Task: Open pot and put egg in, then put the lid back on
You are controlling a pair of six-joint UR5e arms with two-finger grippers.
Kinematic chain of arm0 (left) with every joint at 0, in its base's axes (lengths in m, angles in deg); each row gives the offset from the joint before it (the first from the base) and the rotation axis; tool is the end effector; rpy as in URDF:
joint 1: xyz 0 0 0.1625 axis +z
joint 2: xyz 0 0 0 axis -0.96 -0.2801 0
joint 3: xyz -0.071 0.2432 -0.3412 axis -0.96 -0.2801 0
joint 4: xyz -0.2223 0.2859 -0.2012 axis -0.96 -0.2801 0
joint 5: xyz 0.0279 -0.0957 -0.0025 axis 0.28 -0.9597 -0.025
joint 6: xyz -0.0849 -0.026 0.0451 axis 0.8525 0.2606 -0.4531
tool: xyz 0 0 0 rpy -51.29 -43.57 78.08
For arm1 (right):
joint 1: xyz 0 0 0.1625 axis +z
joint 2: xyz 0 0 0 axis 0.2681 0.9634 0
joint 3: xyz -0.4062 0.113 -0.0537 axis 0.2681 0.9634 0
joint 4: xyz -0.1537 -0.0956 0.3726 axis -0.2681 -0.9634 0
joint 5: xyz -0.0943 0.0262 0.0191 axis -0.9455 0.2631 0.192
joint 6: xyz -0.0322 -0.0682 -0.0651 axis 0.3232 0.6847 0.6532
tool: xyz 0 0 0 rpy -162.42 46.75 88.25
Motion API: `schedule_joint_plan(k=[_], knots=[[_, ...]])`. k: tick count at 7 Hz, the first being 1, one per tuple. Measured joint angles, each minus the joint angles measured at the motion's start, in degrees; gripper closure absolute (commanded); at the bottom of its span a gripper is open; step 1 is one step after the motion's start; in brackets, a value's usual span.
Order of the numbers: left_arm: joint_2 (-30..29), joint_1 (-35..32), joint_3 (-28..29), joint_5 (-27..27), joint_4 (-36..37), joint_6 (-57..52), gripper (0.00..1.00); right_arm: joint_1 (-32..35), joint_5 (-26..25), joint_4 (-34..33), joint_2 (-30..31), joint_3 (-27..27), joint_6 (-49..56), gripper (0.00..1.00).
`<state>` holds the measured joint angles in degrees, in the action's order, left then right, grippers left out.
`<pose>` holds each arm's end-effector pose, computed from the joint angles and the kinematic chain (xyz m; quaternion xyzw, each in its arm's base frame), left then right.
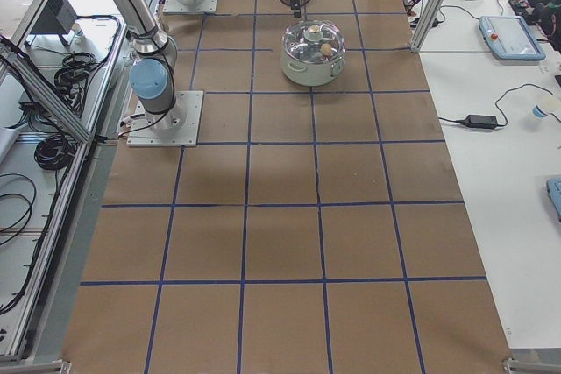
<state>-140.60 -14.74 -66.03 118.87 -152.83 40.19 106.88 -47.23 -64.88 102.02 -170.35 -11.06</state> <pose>-0.1175 -0.4719 0.5148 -0.0064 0.9998 0.0081 0.0166 0.1460 -0.4650 0.5243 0.0738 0.9950 -0.0652 0.0156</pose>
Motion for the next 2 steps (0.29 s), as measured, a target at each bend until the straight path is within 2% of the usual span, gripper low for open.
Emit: schedule_joint_plan(k=[2], knots=[[-0.1, 0.0, 0.2, -0.3, 0.1, 0.1, 0.0, 0.0, 0.2, 0.0, 0.2, -0.1, 0.0, 0.0]])
